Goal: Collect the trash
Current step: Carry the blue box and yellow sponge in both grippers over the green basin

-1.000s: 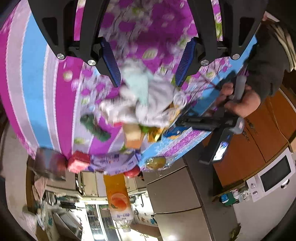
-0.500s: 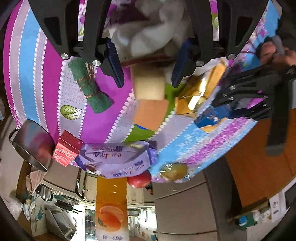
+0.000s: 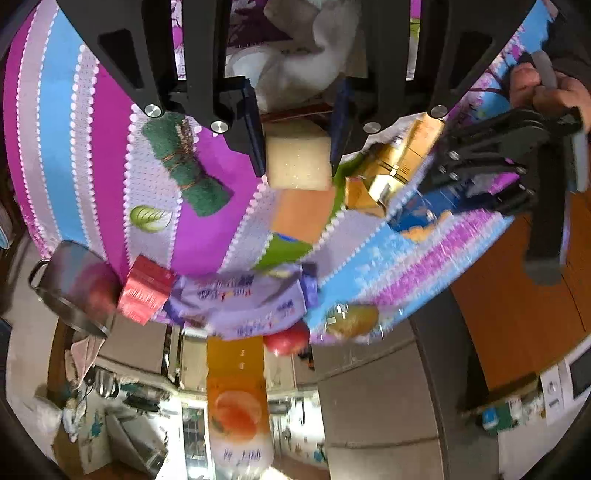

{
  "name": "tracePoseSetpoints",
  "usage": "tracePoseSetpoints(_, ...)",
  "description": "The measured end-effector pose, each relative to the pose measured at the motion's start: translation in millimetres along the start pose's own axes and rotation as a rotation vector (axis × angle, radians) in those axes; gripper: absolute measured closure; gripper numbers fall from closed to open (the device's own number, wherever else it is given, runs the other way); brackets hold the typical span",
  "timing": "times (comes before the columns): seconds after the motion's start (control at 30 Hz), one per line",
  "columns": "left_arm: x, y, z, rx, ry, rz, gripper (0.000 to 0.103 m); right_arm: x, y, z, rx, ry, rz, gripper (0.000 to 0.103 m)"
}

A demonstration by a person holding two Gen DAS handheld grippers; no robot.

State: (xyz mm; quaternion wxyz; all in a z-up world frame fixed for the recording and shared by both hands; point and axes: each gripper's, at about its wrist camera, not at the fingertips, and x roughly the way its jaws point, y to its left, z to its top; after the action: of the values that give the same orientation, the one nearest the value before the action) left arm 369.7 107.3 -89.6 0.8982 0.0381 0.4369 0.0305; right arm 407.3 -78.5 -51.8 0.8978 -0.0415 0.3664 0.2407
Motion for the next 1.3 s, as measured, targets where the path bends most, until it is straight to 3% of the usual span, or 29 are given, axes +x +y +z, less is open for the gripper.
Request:
tracePoseSetpoints(0.23, -49, -2, -2, -0.029, -0.127, 0.028, 0.049, -71, 23, -4, -0.026, -0.190, -0.061, 0.070)
tracePoseSetpoints(0.47, -135, -20, -23, -0.057, -0.306, 0.010, 0.049, -131, 40, -30, -0.006, -0.303, -0.126, 0.069)
tracePoseSetpoints(0.67, -181, -47, -43, -0.061, -0.386, -0.007, 0.049, -176, 53, -57, 0.003, -0.371, -0.203, 0.069)
tracePoseSetpoints(1.0, -213, -82, -53, -0.053, -0.430, -0.041, 0.049, -222, 53, -90, 0.035, -0.394, -0.266, 0.069)
tracePoseSetpoints(1.3, -227, -118, -52, -0.011, -0.439, -0.075, 0.049, -262, 22, -104, 0.076, -0.399, -0.321, 0.069)
